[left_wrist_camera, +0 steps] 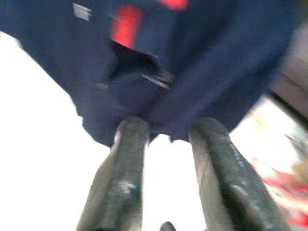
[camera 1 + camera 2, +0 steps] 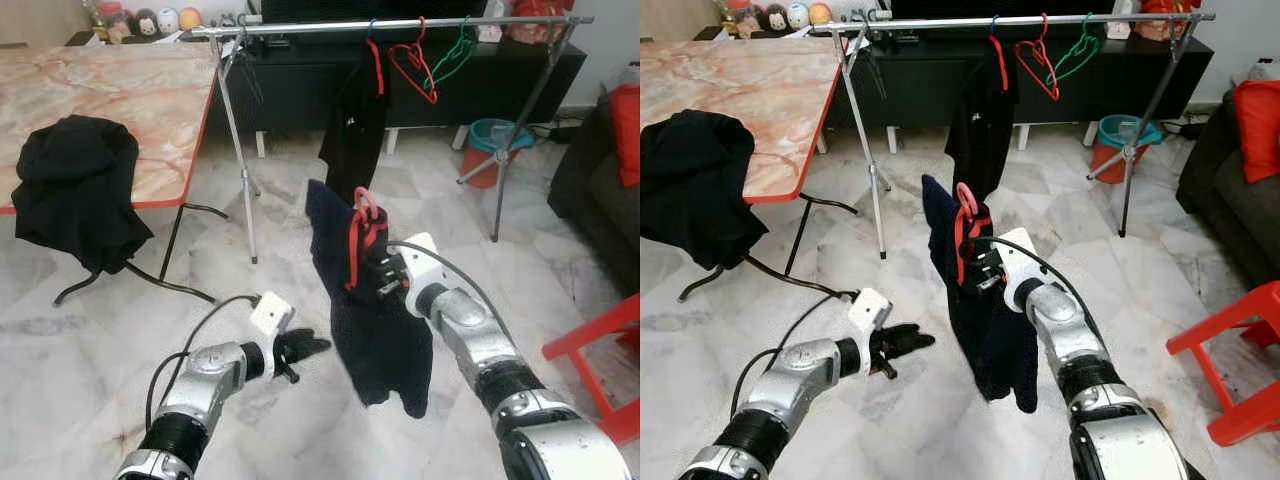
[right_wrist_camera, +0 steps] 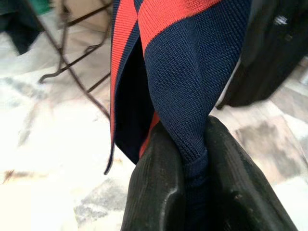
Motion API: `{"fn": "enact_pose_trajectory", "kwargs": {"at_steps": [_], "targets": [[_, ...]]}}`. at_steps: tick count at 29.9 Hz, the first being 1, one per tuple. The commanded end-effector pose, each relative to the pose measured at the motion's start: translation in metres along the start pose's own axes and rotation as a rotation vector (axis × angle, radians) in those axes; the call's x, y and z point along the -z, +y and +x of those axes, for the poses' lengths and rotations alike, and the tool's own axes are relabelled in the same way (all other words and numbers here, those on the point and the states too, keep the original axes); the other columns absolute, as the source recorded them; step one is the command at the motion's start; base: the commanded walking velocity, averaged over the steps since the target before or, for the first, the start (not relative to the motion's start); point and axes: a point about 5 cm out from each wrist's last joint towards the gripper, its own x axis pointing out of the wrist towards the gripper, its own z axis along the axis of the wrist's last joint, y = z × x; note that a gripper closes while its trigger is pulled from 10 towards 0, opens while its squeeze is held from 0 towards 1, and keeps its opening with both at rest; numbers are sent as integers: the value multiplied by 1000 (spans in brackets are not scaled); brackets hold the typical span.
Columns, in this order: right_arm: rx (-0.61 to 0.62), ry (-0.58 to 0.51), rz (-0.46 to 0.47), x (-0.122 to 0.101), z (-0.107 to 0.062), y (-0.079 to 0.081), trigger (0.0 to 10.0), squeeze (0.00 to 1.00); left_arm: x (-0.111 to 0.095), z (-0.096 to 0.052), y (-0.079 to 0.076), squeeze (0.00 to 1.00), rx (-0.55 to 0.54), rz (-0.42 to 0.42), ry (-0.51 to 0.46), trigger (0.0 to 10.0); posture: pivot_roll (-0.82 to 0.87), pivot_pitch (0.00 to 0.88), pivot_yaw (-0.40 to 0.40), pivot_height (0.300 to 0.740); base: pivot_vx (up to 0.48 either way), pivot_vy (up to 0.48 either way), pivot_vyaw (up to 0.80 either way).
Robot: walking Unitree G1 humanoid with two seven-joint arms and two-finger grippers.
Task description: Hang hanger
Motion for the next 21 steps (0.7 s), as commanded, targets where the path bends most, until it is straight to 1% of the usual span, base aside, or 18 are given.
{"fn": "enact_pose_trajectory", "kwargs": {"at_steps": [1, 2, 5, 7, 8, 9, 12, 15, 18, 19, 21], "targets": [[-24, -43, -25, -6, -4, -4, 10000, 0, -8, -5, 10, 1000, -46, 31, -26, 10000, 32, 56, -16, 740, 0, 0, 0], [-37, -27, -34, 0, -11, -9, 10000, 0, -16, -11, 15, 1000, -43, 47, -57, 10000, 30, 57, -18, 740, 0, 0, 0], [-59, 0, -42, 8, -19, -15, 10000, 0, -24, -18, 17, 1000, -19, 65, -82, 10000, 32, 58, -19, 740, 0, 0, 0], [-87, 19, -56, 14, -25, -18, 10000, 0, -28, -23, 18, 1000, 2, 86, -86, 10000, 34, 58, -20, 740, 0, 0, 0], [-111, 15, -47, 15, -28, -19, 10000, 0, -28, -25, 18, 1000, 19, 96, -76, 10000, 36, 55, -20, 740, 0, 0, 0], [-166, 5, -23, 17, -34, -20, 10000, 0, -28, -28, 18, 1000, 50, 117, -59, 10000, 35, 55, -19, 740, 0, 0, 0], [-259, 18, -23, 22, -41, -18, 10000, 0, -26, -32, 16, 1000, 91, 131, -40, 10000, 32, 54, -18, 740, 0, 0, 0], [-356, 41, -22, 28, -48, -14, 10000, 0, -23, -35, 8, 1000, 168, 145, -13, 10000, 35, 51, -19, 740, 0, 0, 0], [-465, 50, -19, 32, -55, -10, 10000, 0, -25, -37, 1, 1000, 236, 152, -1, 10000, 35, 48, -18, 740, 0, 0, 0], [-534, 50, -7, 32, -59, -7, 10000, 0, -28, -40, -3, 0, 282, 173, 11, 10000, 35, 49, -18, 740, 0, 0, 0], [-585, 54, 3, 32, -62, -6, 10000, 0, -29, -43, -7, 0, 343, 182, 28, 10000, 31, 46, -21, 740, 0, 0, 0]]}}
